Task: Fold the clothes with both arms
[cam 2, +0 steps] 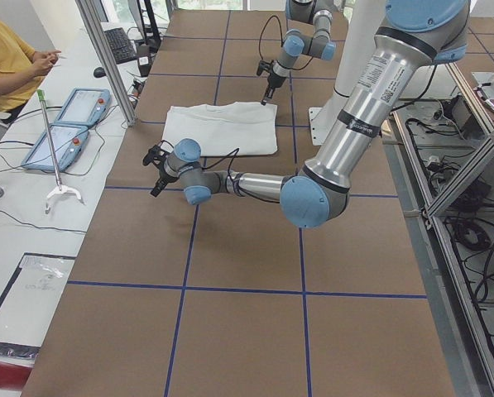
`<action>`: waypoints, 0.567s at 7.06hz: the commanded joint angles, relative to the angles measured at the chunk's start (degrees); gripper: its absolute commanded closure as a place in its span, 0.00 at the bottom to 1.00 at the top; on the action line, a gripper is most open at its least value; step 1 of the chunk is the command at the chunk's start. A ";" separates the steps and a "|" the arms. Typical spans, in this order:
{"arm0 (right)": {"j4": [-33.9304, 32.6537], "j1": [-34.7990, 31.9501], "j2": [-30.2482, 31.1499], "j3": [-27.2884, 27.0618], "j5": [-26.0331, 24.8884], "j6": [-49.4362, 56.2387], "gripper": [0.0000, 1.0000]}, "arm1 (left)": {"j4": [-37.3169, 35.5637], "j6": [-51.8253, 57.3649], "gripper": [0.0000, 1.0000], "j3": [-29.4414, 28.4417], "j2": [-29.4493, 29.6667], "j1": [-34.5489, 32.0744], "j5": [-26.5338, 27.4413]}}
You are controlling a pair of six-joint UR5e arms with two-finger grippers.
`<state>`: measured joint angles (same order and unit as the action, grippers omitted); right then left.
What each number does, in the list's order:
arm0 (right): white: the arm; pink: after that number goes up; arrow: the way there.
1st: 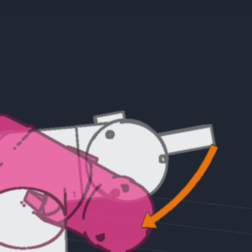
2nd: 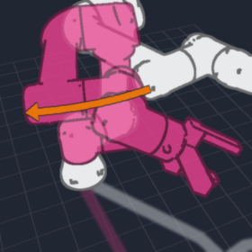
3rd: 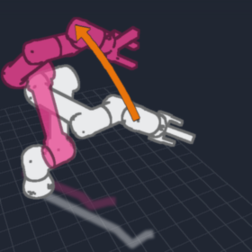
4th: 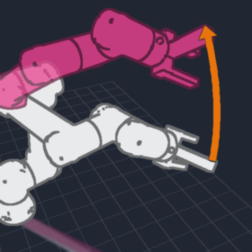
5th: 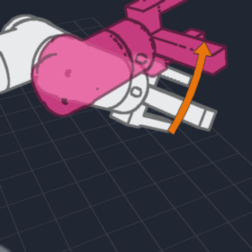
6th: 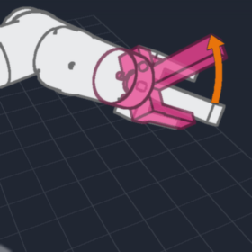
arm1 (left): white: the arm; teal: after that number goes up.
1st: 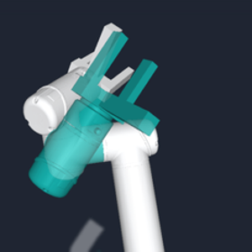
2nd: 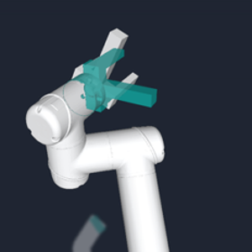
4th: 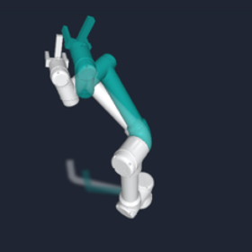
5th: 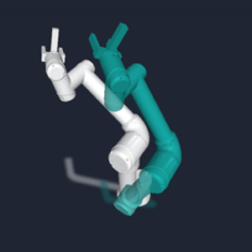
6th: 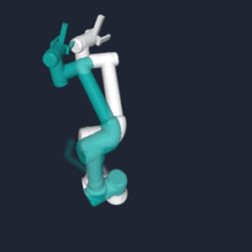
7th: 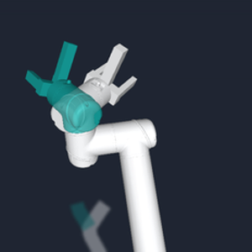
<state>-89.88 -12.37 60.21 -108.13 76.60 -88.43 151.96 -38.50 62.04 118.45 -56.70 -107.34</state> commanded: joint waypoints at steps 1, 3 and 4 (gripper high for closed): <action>-0.21 1.65 -0.18 0.02 -0.66 -0.87 0.14 | 0.00 0.00 0.00 0.10 0.03 0.01 -0.85; -0.21 -3.33 -1.32 -0.07 0.38 4.71 0.00 | 0.00 0.00 0.00 0.62 0.03 0.01 -1.30; -0.21 -7.36 -2.81 0.98 3.52 8.24 0.00 | 0.00 0.00 0.00 0.88 0.03 0.01 -1.30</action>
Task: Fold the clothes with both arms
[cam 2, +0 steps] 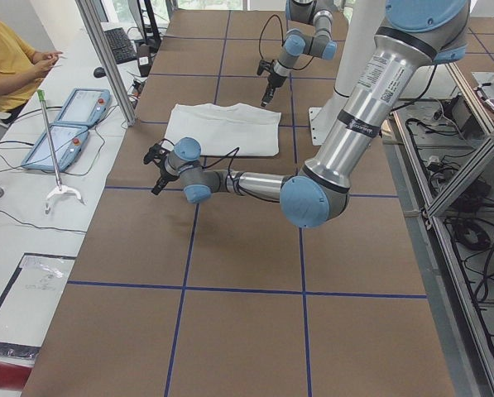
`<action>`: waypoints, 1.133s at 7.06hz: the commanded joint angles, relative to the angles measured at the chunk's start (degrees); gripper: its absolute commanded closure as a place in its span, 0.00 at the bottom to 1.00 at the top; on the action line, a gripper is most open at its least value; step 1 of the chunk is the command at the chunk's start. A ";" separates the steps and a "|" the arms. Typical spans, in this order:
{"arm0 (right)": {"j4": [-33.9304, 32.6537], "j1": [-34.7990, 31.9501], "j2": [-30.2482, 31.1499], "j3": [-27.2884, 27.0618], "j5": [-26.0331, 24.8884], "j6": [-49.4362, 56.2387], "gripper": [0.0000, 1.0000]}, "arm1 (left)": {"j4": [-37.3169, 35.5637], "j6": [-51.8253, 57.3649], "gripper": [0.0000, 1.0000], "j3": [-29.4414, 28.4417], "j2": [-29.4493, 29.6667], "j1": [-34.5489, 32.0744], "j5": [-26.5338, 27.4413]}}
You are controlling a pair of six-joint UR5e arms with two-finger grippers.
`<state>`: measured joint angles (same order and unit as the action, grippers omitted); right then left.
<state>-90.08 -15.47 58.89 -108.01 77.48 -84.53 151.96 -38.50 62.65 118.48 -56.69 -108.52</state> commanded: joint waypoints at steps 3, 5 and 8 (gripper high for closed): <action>0.17 -10.01 -18.85 24.44 6.53 4.72 0.00 | 0.00 0.00 0.00 0.36 0.00 0.00 -0.11; -0.18 -10.02 -21.18 30.73 7.41 8.57 0.01 | 0.00 0.00 0.00 0.36 0.00 0.09 -0.11; -7.89 -9.67 -23.11 33.12 9.52 13.68 0.00 | 0.00 0.00 0.00 0.27 0.00 0.18 -0.11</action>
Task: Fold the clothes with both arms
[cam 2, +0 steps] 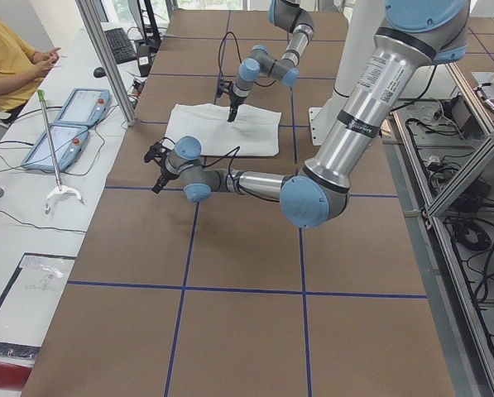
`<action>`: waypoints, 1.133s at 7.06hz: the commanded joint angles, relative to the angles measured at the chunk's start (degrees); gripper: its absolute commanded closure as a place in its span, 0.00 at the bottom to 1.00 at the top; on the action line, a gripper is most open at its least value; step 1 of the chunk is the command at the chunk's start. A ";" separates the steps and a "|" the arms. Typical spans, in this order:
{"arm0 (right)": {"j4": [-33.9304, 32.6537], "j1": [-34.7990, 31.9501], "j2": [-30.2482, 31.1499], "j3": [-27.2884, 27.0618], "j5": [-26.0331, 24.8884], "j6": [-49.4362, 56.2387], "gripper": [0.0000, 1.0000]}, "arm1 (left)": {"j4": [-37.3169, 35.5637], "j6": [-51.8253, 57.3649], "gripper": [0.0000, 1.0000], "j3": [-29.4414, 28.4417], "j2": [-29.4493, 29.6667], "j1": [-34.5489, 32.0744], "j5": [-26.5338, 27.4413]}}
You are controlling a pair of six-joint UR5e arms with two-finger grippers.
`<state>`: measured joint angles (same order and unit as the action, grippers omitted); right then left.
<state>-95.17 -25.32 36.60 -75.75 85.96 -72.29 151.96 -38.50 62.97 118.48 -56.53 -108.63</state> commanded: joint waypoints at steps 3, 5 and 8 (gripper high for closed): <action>-7.23 0.19 -2.67 2.63 1.05 3.29 0.00 | 0.00 0.00 0.00 -0.04 0.00 0.02 0.00; -4.52 0.18 -2.58 2.89 0.96 2.68 0.00 | 0.00 0.00 0.00 -0.04 0.00 0.10 0.00; -4.50 0.36 -2.06 4.03 1.05 3.38 0.00 | 0.00 0.00 0.00 -0.04 0.00 0.11 0.00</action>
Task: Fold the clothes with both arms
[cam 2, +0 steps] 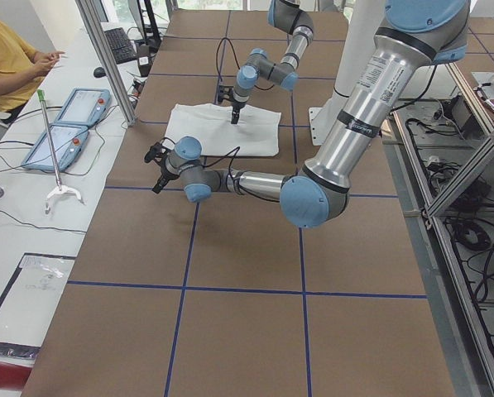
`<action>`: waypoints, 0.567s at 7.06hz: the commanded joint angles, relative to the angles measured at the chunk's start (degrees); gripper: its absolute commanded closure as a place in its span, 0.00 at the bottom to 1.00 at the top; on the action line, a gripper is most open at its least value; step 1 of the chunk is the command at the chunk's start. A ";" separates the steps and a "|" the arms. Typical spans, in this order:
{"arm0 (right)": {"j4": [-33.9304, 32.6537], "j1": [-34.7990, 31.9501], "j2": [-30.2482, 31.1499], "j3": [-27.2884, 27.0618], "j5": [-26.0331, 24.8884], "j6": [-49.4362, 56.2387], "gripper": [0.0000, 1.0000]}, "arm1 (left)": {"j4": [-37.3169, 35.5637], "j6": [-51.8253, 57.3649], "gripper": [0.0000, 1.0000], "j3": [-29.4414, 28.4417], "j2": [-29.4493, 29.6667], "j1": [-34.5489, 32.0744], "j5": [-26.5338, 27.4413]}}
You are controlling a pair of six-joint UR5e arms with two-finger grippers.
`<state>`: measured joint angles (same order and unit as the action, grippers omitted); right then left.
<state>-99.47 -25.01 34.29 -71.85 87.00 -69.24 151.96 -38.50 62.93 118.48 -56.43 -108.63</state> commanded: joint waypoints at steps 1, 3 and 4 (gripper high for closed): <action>-0.80 0.04 0.25 0.05 0.09 1.03 0.00 | 0.00 0.00 0.00 -0.09 -0.09 0.00 0.00; -5.88 -0.04 0.42 -0.66 0.01 4.97 0.00 | 0.00 0.00 0.00 0.00 0.00 0.00 0.00; -10.61 -0.57 0.69 -2.48 0.09 8.03 0.00 | 0.00 0.00 0.00 -0.09 0.00 0.00 0.00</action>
<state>-105.25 -25.17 34.74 -72.77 87.04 -64.39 151.96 -38.50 62.88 118.47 -56.43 -108.63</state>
